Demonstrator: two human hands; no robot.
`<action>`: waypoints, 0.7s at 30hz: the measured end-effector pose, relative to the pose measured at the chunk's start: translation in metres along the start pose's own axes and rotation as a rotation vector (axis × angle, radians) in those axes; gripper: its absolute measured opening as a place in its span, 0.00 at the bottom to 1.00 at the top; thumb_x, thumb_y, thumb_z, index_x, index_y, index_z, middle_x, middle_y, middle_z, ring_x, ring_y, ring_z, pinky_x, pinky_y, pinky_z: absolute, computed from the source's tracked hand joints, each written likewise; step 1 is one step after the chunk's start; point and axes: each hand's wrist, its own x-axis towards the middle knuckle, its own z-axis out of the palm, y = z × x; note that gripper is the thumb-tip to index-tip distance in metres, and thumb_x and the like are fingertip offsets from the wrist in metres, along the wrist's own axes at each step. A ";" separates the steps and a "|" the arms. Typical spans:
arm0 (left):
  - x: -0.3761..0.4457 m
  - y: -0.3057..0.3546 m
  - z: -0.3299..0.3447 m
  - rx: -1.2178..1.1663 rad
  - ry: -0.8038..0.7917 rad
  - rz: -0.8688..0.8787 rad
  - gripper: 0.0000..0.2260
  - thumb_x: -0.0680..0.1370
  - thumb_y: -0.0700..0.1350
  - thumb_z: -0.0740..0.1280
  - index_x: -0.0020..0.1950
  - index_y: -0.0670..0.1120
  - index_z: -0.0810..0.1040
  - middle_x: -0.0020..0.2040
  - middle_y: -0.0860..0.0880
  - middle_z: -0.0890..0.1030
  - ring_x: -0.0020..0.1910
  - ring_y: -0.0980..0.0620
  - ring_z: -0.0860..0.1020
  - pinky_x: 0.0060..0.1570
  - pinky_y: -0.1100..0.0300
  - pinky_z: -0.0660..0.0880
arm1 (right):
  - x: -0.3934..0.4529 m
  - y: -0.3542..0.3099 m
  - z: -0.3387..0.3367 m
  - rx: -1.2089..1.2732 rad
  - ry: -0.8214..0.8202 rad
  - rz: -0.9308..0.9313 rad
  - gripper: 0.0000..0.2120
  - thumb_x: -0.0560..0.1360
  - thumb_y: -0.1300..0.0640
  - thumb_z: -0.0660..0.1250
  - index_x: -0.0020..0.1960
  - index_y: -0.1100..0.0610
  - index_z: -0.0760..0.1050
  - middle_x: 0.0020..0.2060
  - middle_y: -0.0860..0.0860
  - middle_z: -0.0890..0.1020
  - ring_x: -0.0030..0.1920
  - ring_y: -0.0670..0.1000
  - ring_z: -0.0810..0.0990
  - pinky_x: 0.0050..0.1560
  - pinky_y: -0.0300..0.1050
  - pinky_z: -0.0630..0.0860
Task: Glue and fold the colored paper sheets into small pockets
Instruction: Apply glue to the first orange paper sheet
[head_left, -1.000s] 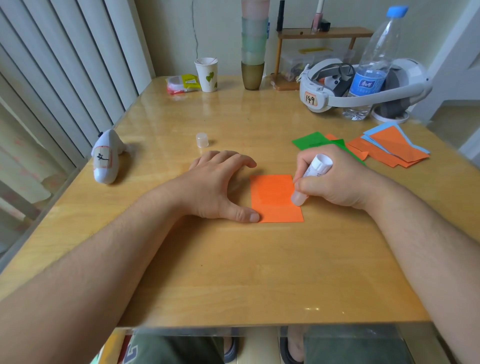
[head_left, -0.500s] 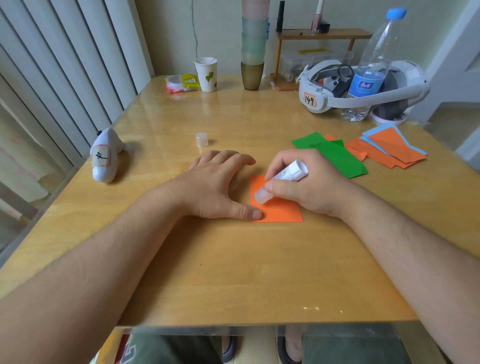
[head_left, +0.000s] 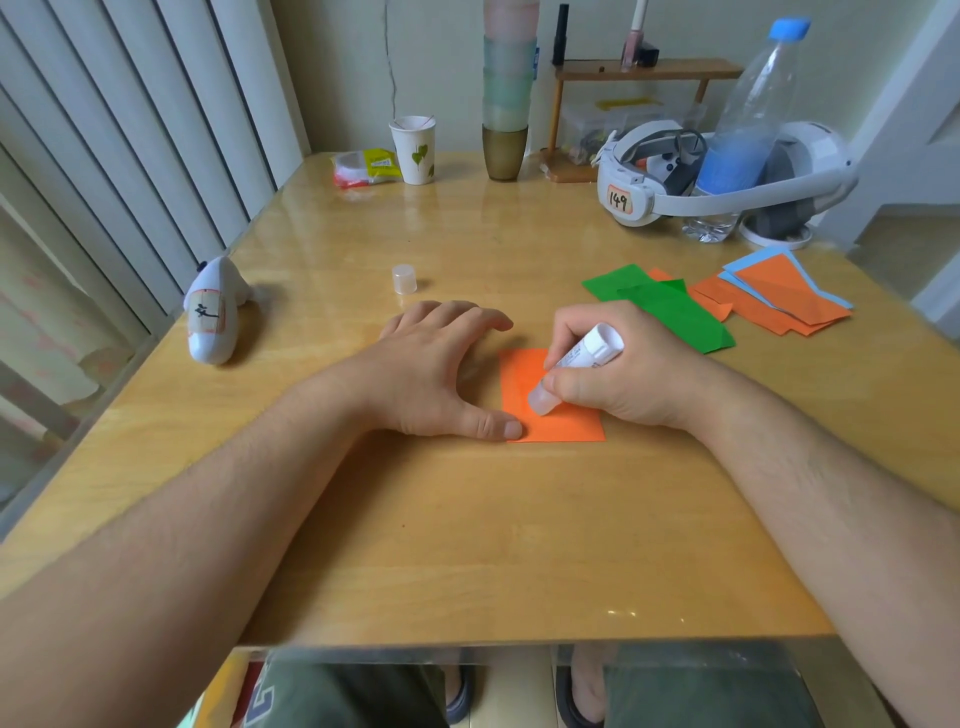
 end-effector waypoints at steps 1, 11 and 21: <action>0.000 0.000 0.000 -0.001 0.003 0.002 0.50 0.58 0.82 0.65 0.77 0.65 0.58 0.77 0.58 0.63 0.77 0.49 0.58 0.76 0.44 0.59 | -0.001 0.000 -0.002 0.000 -0.005 0.005 0.10 0.63 0.51 0.75 0.38 0.54 0.78 0.29 0.43 0.78 0.33 0.43 0.72 0.33 0.39 0.67; 0.000 -0.002 0.001 -0.014 0.010 0.008 0.50 0.59 0.82 0.67 0.76 0.65 0.58 0.76 0.59 0.63 0.77 0.50 0.58 0.76 0.41 0.60 | -0.005 0.004 -0.020 -0.017 -0.068 0.060 0.10 0.67 0.70 0.74 0.36 0.63 0.73 0.29 0.48 0.84 0.32 0.44 0.76 0.34 0.44 0.67; 0.000 -0.001 0.000 -0.003 0.006 0.013 0.49 0.60 0.82 0.66 0.77 0.65 0.59 0.77 0.60 0.63 0.77 0.50 0.58 0.76 0.43 0.60 | -0.002 0.010 -0.017 0.045 0.021 -0.029 0.08 0.62 0.61 0.64 0.36 0.67 0.70 0.27 0.57 0.84 0.35 0.61 0.76 0.33 0.51 0.68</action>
